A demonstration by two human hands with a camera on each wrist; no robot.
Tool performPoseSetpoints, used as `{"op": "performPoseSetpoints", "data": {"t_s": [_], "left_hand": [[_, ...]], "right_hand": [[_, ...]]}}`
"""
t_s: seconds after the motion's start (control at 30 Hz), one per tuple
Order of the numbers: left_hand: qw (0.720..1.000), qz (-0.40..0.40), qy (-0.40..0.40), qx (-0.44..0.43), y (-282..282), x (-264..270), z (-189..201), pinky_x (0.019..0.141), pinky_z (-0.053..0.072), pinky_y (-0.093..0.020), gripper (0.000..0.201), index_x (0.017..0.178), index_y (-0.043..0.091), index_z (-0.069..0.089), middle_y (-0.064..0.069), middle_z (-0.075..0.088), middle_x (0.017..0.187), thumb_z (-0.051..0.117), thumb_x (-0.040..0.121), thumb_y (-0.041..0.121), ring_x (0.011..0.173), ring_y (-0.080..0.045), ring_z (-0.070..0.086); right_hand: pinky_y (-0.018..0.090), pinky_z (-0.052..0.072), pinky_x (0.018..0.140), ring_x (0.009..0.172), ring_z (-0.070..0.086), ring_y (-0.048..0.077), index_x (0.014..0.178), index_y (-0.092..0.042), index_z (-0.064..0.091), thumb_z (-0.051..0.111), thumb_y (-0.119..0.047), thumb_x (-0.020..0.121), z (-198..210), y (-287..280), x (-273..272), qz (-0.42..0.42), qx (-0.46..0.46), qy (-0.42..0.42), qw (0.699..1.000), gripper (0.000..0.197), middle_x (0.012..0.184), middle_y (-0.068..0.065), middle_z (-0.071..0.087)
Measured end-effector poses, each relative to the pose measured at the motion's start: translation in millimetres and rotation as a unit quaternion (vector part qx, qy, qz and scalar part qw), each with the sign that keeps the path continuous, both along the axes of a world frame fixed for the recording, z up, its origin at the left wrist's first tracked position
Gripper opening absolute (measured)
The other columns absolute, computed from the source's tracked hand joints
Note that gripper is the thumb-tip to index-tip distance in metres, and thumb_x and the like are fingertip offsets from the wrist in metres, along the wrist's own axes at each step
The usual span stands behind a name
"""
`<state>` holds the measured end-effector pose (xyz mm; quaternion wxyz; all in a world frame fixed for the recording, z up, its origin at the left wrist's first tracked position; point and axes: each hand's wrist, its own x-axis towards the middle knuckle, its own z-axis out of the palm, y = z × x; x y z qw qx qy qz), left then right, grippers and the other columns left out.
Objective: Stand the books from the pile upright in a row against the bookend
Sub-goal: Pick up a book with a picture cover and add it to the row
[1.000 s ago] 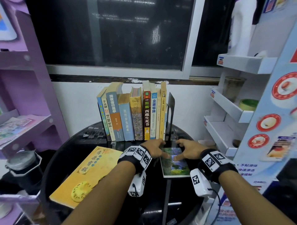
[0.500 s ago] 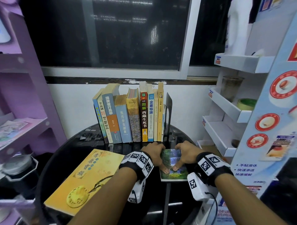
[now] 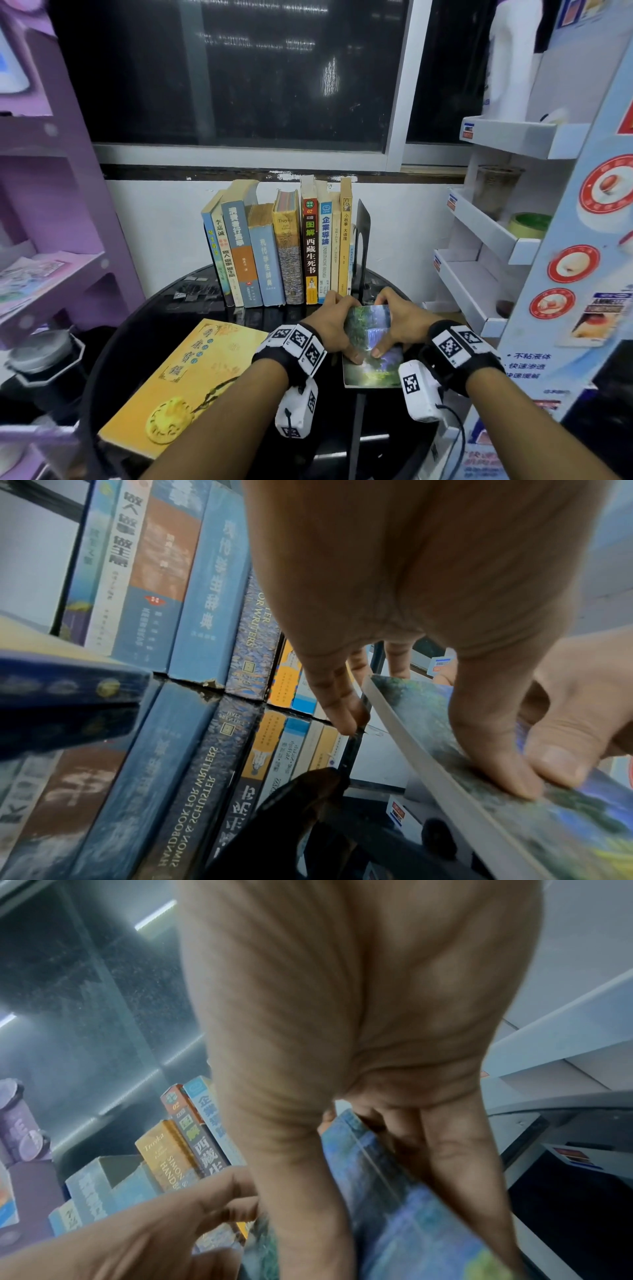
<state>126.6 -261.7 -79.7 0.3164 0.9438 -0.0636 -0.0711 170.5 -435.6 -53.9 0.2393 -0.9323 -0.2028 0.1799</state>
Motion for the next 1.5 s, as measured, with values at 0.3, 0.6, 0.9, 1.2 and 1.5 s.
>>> {"op": "performPoseSetpoints", "data": {"t_s": [0.3,0.6,0.9,1.2,1.5], "left_hand": [[0.961,0.052,-0.041,-0.267,8.8,2.1,6.9,0.087,0.052,-0.037,0.083,0.142,0.028,0.023,-0.002,0.054,0.101,0.074,0.079,0.007,0.090,-0.023,0.060],[0.872,0.137,-0.081,-0.463,12.5,5.1,20.5,0.067,0.055,-0.033,0.012,0.105,0.008,0.052,-0.009,0.062,0.091,0.053,0.095,0.004,0.073,-0.021,0.062],[0.822,0.068,-0.066,-0.561,21.6,4.8,33.1,0.072,0.056,-0.034,0.018,0.103,0.010,0.057,-0.009,0.067,0.093,0.050,0.093,-0.003,0.076,-0.020,0.065],[0.924,0.137,-0.293,-0.203,17.5,15.2,70.2,0.095,0.045,-0.029,0.034,0.120,0.018,0.061,0.005,0.061,0.113,0.065,0.087,0.012,0.103,-0.011,0.055],[0.886,0.148,-0.438,0.023,31.9,32.7,115.5,0.108,0.026,-0.034,0.048,0.134,0.023,0.050,0.001,0.052,0.136,0.061,0.087,0.029,0.128,-0.018,0.040]], "right_hand": [[0.018,0.038,0.053,0.071,0.054,0.009,0.110,-0.019,0.030,0.088,-0.016,0.067,21.7,6.9,-1.5,-0.038,0.095,-0.067,0.993,0.072,0.083,-0.006,0.055],[0.040,0.058,0.068,0.080,0.067,0.023,0.108,-0.021,0.035,0.080,-0.016,0.078,39.6,20.3,-9.4,-0.069,0.266,-0.092,0.957,0.055,0.096,0.007,0.065],[0.040,0.061,0.057,0.084,0.073,0.030,0.129,-0.023,0.047,0.063,0.001,0.090,73.6,10.7,-28.0,0.015,0.351,0.048,0.935,0.049,0.114,0.015,0.065],[0.040,0.061,0.056,0.064,0.072,0.022,0.125,-0.031,0.050,0.061,0.001,0.090,70.1,2.6,-26.2,-0.035,0.261,-0.137,0.955,0.049,0.099,0.001,0.065],[0.015,0.042,0.080,0.083,0.059,0.017,0.142,-0.027,0.041,0.059,-0.008,0.092,61.2,9.9,-15.1,-0.085,0.194,-0.239,0.948,0.057,0.102,0.006,0.060]]}}
